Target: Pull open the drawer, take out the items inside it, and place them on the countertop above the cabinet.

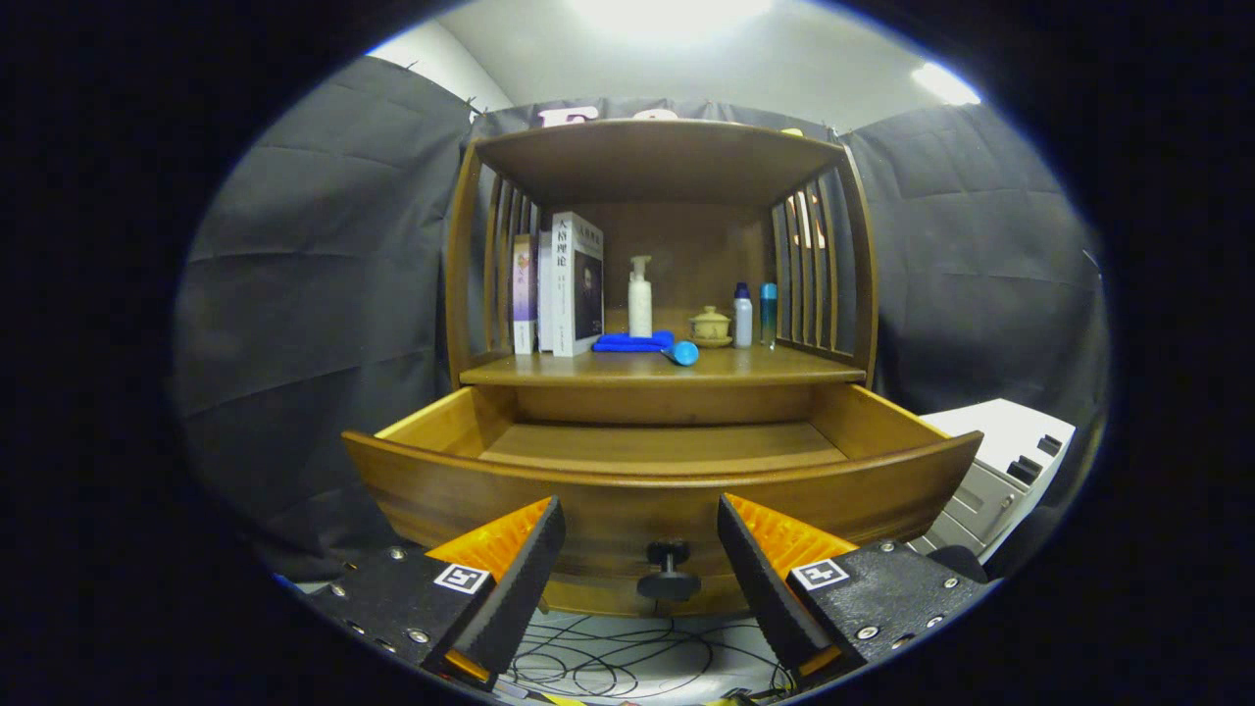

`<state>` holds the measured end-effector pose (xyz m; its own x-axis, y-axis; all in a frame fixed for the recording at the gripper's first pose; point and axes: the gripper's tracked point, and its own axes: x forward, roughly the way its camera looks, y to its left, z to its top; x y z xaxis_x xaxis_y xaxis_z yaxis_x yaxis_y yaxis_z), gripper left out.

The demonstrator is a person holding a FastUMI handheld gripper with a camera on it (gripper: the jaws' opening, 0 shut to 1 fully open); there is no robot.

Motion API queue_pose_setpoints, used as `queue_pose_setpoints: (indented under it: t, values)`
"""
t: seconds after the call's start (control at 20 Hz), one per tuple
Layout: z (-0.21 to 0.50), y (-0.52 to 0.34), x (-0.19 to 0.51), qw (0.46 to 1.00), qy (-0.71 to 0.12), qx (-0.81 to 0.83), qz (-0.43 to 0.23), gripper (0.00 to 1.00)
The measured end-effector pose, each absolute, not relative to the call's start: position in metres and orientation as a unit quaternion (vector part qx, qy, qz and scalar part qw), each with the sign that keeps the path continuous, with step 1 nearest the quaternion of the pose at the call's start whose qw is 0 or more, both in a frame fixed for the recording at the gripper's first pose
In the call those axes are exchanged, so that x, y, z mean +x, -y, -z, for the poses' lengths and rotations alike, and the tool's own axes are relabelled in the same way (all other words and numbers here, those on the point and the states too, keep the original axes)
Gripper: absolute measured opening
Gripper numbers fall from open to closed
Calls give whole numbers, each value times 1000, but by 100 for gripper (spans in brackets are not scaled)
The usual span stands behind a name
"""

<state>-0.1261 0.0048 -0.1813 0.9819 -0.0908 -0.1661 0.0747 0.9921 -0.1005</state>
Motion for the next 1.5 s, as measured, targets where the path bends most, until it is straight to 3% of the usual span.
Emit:
queue_pose_setpoints:
  t: [0.5,1.5]
  values:
    - [216,12,-104,990,-121,-4,67,95]
    - [205,18,-75,993,-103,-32,56,95]
